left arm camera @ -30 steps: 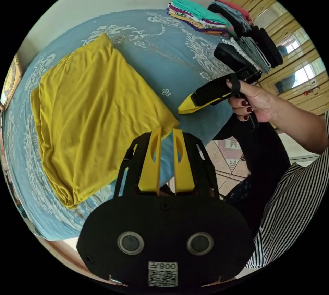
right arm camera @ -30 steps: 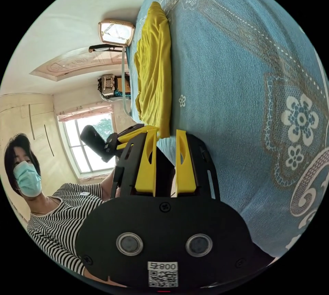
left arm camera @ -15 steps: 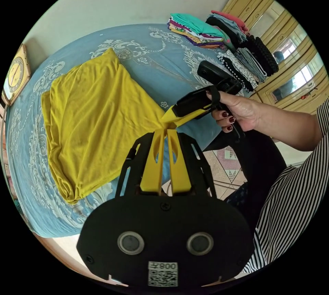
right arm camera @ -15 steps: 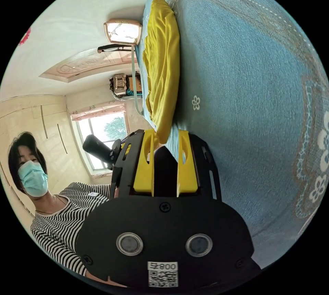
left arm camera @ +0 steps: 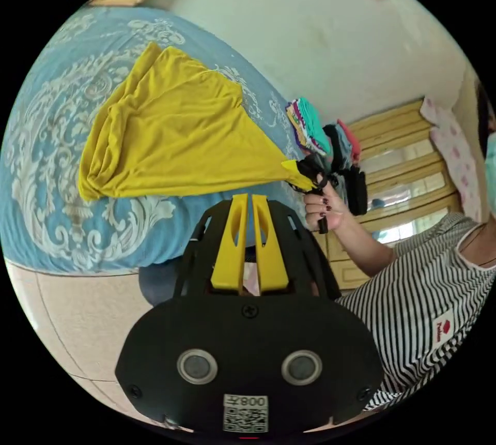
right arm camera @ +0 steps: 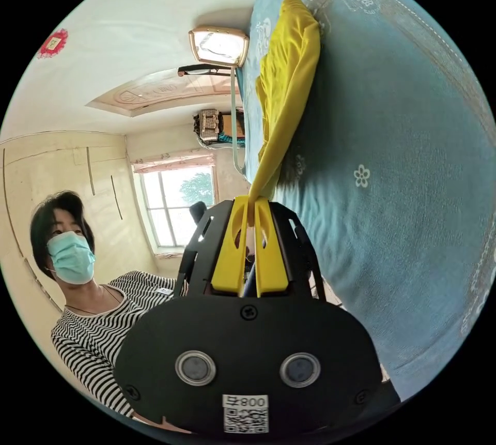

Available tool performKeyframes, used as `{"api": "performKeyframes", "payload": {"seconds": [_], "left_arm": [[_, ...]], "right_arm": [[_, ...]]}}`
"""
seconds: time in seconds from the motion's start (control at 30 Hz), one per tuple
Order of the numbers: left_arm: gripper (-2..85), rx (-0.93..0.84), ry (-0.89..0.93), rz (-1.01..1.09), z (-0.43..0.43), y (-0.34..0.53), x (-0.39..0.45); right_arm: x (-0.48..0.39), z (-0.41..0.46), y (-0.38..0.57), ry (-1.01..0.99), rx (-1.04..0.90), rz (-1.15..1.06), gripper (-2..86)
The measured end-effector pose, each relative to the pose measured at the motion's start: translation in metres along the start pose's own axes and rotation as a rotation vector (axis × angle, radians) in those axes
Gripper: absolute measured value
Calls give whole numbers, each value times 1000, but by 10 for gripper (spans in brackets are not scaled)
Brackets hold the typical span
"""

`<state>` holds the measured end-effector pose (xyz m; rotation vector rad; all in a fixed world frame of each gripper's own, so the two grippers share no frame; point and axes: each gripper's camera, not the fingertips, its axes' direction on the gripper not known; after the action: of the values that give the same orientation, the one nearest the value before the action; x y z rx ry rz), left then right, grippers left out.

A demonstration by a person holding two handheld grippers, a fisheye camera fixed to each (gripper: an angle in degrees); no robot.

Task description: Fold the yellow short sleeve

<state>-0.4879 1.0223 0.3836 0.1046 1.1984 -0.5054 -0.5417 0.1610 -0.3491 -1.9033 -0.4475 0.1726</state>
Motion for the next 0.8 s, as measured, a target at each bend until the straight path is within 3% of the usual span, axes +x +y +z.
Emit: {"api": "performKeyframes", "payload": {"seconds": [0.07,0.17,0.33,0.8], "left_arm": [[54,158,298,-173,-28,16,-59],[68,271,437,-298,-46,31,-109],[85,283,488,-396,-63,36,-153],[84,570,449,-561,-144,57,-227]], "right_arm": [[-7,-5,2,-24,7,-18,18],[-13,-11,4,-59,12,-22,17],[-27,-21,9,-72,15,-48,16],[-55,-64,30,-106,32,-91,15]]}}
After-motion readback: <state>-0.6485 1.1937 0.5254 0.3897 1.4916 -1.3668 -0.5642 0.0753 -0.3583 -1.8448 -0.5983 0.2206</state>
